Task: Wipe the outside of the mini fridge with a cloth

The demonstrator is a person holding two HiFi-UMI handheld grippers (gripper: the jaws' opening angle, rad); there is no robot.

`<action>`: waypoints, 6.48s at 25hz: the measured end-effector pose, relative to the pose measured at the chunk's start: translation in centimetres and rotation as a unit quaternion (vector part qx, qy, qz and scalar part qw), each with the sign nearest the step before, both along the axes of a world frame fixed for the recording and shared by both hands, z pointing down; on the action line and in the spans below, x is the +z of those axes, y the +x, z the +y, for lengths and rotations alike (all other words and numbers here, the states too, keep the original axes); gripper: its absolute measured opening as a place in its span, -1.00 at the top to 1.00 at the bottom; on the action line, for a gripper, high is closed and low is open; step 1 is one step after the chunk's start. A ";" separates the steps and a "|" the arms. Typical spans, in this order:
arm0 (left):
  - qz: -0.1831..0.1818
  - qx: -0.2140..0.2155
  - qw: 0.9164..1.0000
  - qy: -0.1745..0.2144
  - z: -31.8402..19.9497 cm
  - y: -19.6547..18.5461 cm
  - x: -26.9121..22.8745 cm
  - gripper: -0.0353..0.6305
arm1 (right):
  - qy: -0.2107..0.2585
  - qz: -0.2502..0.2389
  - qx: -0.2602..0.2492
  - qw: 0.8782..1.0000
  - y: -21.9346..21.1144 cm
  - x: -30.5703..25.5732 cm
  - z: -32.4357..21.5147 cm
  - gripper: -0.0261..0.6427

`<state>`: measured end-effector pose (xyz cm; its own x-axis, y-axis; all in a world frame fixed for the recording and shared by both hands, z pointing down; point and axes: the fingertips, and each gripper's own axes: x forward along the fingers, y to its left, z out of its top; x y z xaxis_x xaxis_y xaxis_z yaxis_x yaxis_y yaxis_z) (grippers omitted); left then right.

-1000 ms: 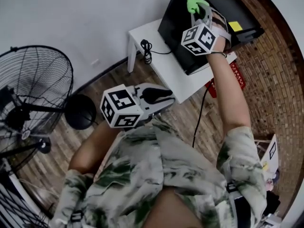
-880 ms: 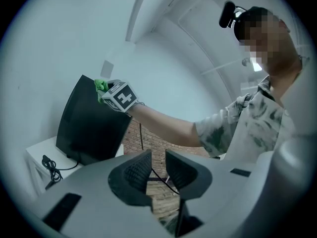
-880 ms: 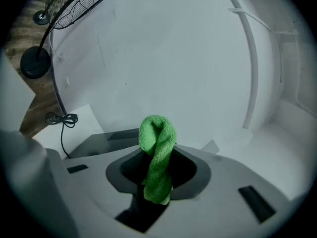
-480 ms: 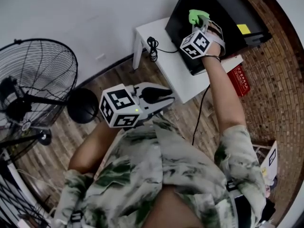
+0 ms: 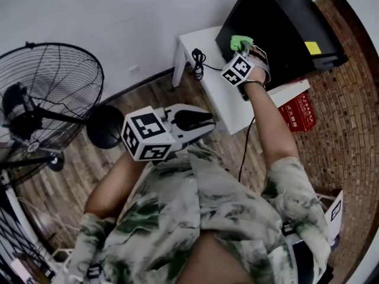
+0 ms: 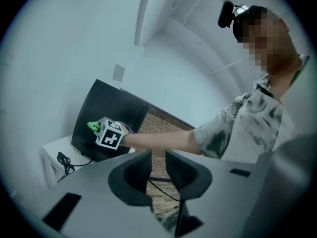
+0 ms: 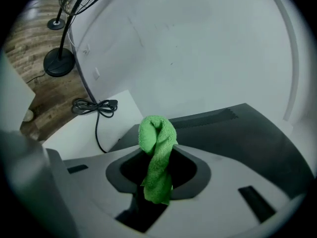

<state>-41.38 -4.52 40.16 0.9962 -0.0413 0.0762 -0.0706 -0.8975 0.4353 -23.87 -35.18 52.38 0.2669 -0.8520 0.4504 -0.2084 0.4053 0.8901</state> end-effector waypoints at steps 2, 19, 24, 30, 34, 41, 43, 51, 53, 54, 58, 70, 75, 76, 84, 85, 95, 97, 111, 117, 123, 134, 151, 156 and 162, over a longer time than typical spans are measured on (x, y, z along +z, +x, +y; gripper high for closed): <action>-0.001 -0.008 1.000 -0.003 -0.3 -0.1 0.1 0.61 | -0.020 -0.004 0.002 1.000 0.0 2.1 -0.1 0.56; 0.002 -0.020 1.000 -0.020 -0.6 -1.0 1.2 0.61 | 0.002 -0.007 -0.043 0.999 -3.7 -1.6 -0.7 0.56; 0.008 -0.013 1.000 -0.012 -0.3 -1.1 0.9 0.61 | 0.088 -0.003 -0.066 0.994 -5.8 -11.8 -3.0 0.56; 0.015 -0.016 1.000 -0.009 -0.5 -0.9 0.5 0.61 | 0.141 0.032 -0.059 0.988 -5.7 -18.9 -6.5 0.56; 0.013 -0.025 1.000 -0.014 -0.6 -1.3 0.8 0.61 | 0.134 0.040 -0.044 0.989 -4.8 -18.9 -7.8 0.56; 0.006 -0.040 0.999 -0.031 -1.3 -1.7 1.7 0.61 | 0.082 0.042 -0.028 0.995 -3.2 -12.4 -8.6 0.56; 0.003 -0.044 0.998 -0.035 -1.2 -1.7 2.0 0.61 | 0.065 0.042 -0.024 0.997 -3.1 -10.1 -8.7 0.56; -0.011 -0.062 0.997 -0.052 -1.4 -1.7 2.9 0.61 | -0.003 0.028 -0.016 0.999 -2.6 -1.3 -9.0 0.56; -0.012 -0.069 0.996 -0.057 -1.6 -1.5 3.0 0.61 | -0.017 0.021 -0.012 1.000 -2.3 0.5 -9.1 0.56; -0.013 -0.073 0.995 -0.059 -1.6 -1.5 3.2 0.61 | -0.022 0.017 -0.011 1.000 -2.3 1.3 -9.2 0.56; -0.022 -0.087 0.993 -0.071 -1.6 -1.7 3.9 0.61 | -0.050 0.007 -0.006 0.999 -2.4 5.1 -9.3 0.56; -0.038 -0.128 0.985 -0.105 -2.6 -2.3 6.0 0.61 | -0.138 -0.013 0.013 0.990 -1.9 14.9 -9.3 0.56; -0.042 -0.135 0.984 -0.110 -2.9 -3.0 6.6 0.61 | -0.159 -0.052 0.026 0.986 -2.2 17.0 -8.9 0.56; -0.042 -0.134 0.984 -0.110 -2.9 -3.0 6.6 0.61 | -0.161 -0.061 0.028 0.985 -2.2 17.1 -8.7 0.56; -0.036 -0.104 0.989 -0.098 -1.9 -3.1 5.9 0.61 | -0.149 -0.154 0.039 0.976 -2.9 14.9 -5.3 0.56; -0.036 -0.099 0.990 -0.096 -1.6 -3.2 5.9 0.61 | -0.145 -0.169 0.037 0.974 -3.3 14.4 -4.6 0.56; -0.032 -0.008 0.997 -0.063 1.6 -2.8 4.9 0.61 | -0.119 -0.300 0.048 0.945 -3.9 9.6 6.7 0.56; -0.032 0.012 0.998 -0.059 2.1 -2.4 4.8 0.61 | -0.117 -0.320 0.054 0.939 -3.4 8.8 9.6 0.56; -0.047 0.106 0.993 0.004 6.2 3.7 4.0 0.61 | -0.058 -0.520 0.091 0.848 0.5 1.3 28.7 0.56; -0.056 0.125 0.990 0.007 9.0 6.4 4.4 0.61 | -0.021 -0.579 0.114 0.807 3.5 -1.6 37.1 0.56; -0.064 0.135 0.989 0.012 14.8 11.0 3.7 0.61 | -0.003 -0.621 0.105 0.777 6.9 -4.1 46.7 0.56; -0.076 0.124 0.989 0.036 26.7 20.3 3.1 0.62 | 0.018 -0.640 0.059 0.766 13.6 -6.9 60.5 0.56; -0.109 0.101 0.989 0.020 38.3 25.0 4.8 0.82 | 0.023 -0.666 0.028 0.745 16.4 -7.7 72.9 0.57; -0.119 0.108 0.987 0.024 39.8 26.5 5.2 0.82 | 0.027 -0.668 0.028 0.743 17.5 -7.5 74.8 0.57; -0.127 0.120 0.984 0.035 41.0 28.2 5.9 0.82 | 0.030 -0.668 0.028 0.743 18.4 -7.1 76.3 0.57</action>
